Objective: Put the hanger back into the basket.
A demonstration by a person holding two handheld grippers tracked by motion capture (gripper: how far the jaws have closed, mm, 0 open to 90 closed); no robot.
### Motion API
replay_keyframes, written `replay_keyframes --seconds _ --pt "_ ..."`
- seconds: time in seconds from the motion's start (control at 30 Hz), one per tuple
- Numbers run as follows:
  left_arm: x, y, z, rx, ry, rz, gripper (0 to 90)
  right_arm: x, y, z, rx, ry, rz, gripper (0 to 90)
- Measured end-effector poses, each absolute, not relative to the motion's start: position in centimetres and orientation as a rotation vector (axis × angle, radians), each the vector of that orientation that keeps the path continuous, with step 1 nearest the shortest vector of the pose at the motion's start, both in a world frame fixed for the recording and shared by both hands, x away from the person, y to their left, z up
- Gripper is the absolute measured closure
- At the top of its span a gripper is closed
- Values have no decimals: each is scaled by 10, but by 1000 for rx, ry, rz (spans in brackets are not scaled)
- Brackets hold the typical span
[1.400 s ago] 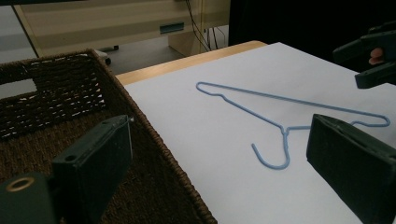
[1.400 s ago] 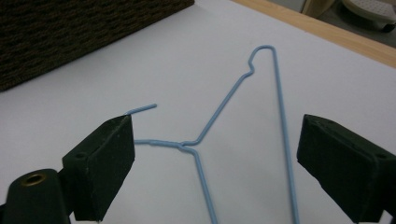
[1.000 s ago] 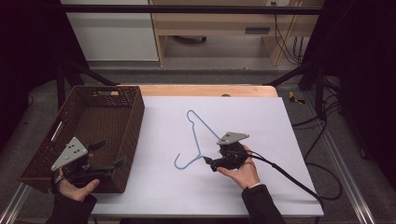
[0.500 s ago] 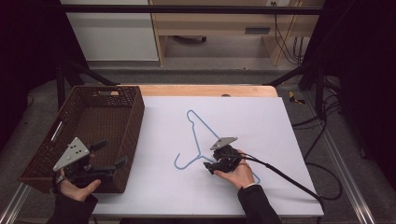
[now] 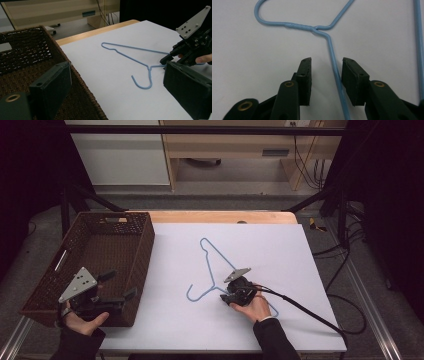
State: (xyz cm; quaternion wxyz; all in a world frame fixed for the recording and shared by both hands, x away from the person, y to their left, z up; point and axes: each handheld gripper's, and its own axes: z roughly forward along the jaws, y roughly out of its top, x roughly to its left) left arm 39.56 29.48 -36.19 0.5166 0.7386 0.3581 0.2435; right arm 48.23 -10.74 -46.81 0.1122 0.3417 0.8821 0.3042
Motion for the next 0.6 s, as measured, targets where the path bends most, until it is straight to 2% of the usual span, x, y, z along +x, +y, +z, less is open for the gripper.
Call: replay_keyframes --seconds 0.17,0.5,0.6 --pt "396 293 -363 1778 858 581 77 486 -109 -467 1007 2588 871 751" --pt "397 292 -364 1787 856 580 79 494 -112 -466 997 2629 865 854" --pt "397 291 -364 1787 857 578 79 496 -114 -466 970 2647 878 858"
